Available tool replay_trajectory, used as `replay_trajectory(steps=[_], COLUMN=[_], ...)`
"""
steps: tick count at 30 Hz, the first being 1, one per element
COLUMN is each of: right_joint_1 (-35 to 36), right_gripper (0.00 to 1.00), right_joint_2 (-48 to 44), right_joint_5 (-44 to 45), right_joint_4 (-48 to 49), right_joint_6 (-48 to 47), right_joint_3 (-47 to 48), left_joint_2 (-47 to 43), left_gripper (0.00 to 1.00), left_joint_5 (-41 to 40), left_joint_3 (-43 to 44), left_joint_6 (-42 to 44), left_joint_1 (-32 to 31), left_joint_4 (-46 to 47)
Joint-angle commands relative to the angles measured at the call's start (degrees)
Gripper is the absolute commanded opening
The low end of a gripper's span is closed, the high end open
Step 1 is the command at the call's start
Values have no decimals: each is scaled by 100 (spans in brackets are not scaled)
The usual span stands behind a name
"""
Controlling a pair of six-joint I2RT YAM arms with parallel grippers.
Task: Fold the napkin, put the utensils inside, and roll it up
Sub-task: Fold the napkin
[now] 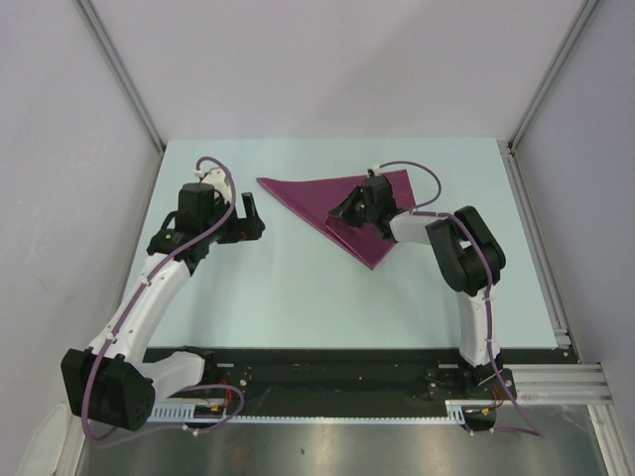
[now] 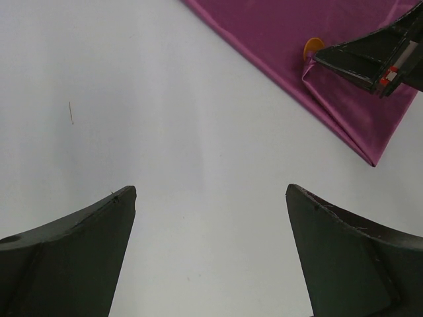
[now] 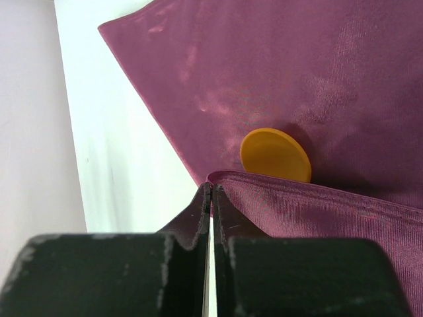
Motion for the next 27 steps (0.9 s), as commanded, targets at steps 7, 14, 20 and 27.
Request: replay_trajectory(steps=[7, 14, 20, 27], right_joint_1=[93, 128, 128, -56], right_gripper=[0, 34, 49, 53], right_joint_2=[198, -55, -521, -1742], right_joint_5=[-47, -99, -372, -653], right_joint_4=[72, 248, 600, 1110], right_joint_6=[-125, -371, -775, -854], right_joint_3=[309, 178, -121, -1121], left_joint_2=[-24, -95, -60, 379], left_gripper=[100, 100, 100, 100], left_joint_5=[1, 151, 1, 230], left_joint_3=[-13, -57, -119, -268], left_joint_6=[94, 155, -63, -1153], left_joint_1=[43, 43, 61, 61], left_joint_4=[54, 211, 423, 1449])
